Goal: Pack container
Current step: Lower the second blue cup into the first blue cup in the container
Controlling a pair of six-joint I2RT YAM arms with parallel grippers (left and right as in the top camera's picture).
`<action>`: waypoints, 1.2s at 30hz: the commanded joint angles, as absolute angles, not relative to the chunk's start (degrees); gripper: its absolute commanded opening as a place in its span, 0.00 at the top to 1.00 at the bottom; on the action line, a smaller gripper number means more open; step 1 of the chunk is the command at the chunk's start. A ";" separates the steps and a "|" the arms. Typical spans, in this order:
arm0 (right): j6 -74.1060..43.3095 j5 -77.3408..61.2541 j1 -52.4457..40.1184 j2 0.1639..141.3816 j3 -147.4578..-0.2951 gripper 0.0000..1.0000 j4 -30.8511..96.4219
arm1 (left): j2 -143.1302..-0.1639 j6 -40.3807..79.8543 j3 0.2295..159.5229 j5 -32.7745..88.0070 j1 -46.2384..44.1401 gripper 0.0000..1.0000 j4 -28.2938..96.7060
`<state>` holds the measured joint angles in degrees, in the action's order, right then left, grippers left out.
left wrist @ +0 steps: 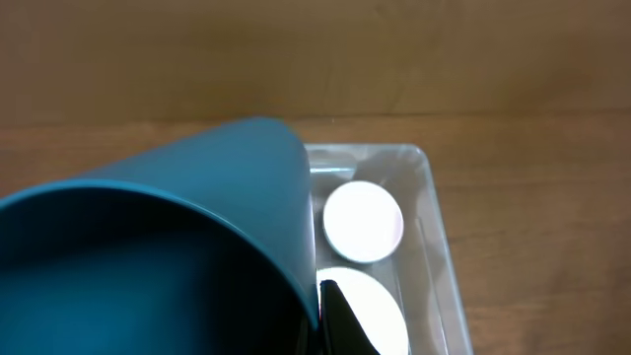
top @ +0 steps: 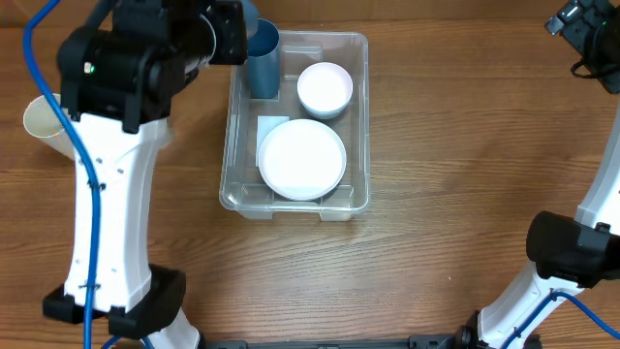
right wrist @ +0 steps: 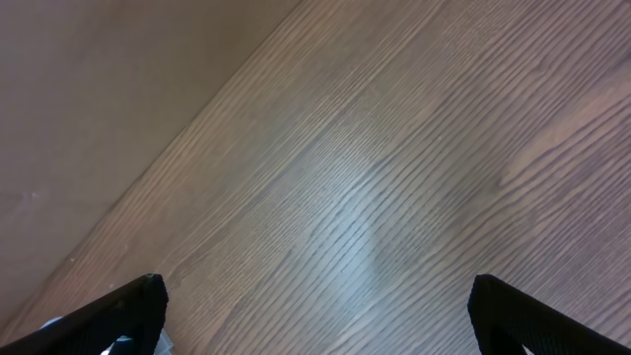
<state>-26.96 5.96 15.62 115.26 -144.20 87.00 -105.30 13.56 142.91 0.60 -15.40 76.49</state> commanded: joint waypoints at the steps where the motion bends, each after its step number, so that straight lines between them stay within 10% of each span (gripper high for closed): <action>1: -27.22 6.39 15.51 114.98 -144.59 0.00 86.70 | -108.36 11.68 145.01 -2.17 -15.84 0.96 75.48; 36: -27.22 6.39 15.51 114.98 -144.59 0.00 86.72 | -121.58 5.72 144.88 -3.46 -17.72 0.96 70.19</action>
<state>-27.00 5.98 15.62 115.26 -144.20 86.98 -121.21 7.03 143.63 -2.83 -17.28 70.65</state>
